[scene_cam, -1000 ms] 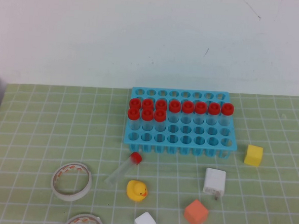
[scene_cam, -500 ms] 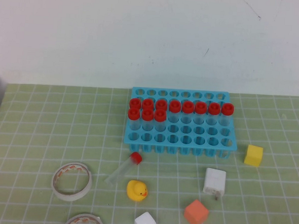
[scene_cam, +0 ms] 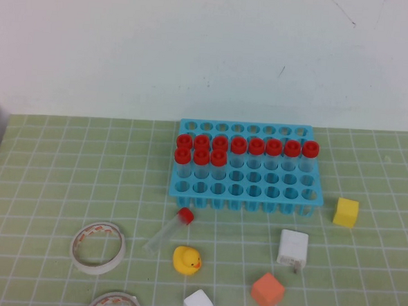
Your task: Place the test tubes
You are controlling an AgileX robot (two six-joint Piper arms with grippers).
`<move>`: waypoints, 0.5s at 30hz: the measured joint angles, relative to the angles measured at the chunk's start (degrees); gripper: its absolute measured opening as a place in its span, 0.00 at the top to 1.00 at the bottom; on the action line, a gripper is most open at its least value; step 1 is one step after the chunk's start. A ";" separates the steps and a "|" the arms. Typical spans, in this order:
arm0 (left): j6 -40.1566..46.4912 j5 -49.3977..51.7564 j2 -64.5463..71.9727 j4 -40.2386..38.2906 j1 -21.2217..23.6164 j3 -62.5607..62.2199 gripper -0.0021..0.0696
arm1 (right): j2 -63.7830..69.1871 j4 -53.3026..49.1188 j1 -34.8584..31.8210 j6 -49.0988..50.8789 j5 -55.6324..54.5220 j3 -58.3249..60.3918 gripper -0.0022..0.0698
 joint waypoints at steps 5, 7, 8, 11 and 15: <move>-2.20 0.00 0.00 2.81 0.00 -0.07 0.97 | 0.00 0.00 0.00 0.00 0.00 0.00 0.97; -4.53 0.00 0.00 4.66 0.00 -0.07 0.97 | 0.00 0.00 0.00 0.00 0.00 0.00 0.97; -5.82 0.00 0.00 5.57 0.00 -0.07 0.97 | 0.00 0.00 0.00 0.00 0.00 0.00 0.97; -8.03 0.00 0.00 6.66 0.00 -0.07 0.97 | 0.00 0.00 0.00 0.00 0.00 0.00 0.97; -9.00 0.00 0.00 7.21 0.00 -0.07 0.97 | 0.00 0.00 0.00 0.00 0.00 0.00 0.97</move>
